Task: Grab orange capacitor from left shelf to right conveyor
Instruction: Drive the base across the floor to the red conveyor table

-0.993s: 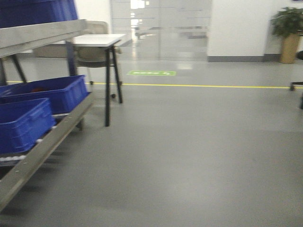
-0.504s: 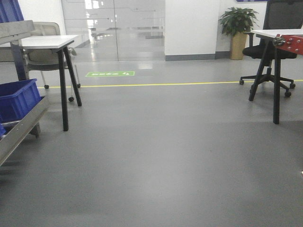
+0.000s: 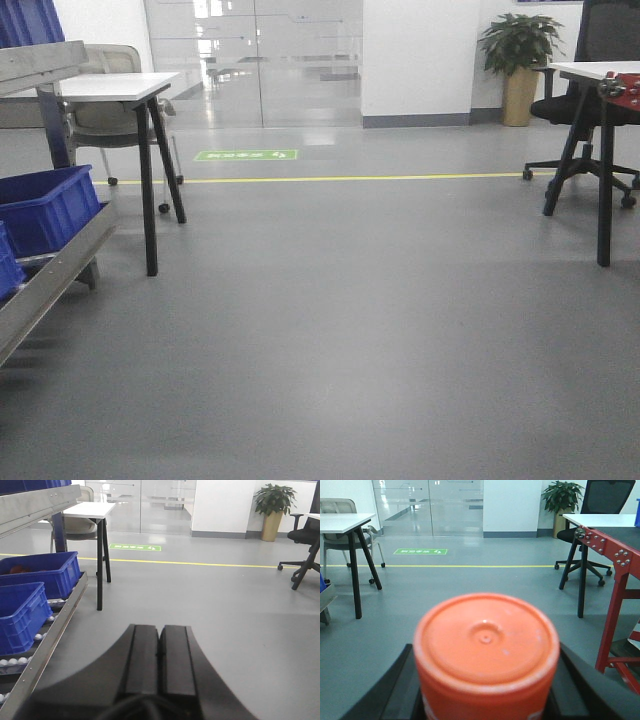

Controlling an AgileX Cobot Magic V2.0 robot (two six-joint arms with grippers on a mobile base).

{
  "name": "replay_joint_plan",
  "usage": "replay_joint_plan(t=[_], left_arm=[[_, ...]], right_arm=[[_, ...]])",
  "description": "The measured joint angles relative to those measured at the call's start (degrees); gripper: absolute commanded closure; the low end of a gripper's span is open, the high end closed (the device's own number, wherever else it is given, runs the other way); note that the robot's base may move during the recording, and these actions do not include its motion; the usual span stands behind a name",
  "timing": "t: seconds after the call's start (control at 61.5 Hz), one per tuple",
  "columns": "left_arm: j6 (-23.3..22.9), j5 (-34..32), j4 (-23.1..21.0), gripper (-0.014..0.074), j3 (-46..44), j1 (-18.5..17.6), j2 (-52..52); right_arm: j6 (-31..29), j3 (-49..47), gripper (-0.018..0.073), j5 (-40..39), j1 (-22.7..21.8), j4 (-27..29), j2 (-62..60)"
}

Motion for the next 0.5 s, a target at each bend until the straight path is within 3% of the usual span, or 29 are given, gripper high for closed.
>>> replay_joint_plan(t=[0.504], left_arm=[[0.0,0.0,0.0,0.0723,0.0,0.0,0.0]], right_arm=[[0.0,0.0,0.0510,0.0,0.0,0.0,0.0]])
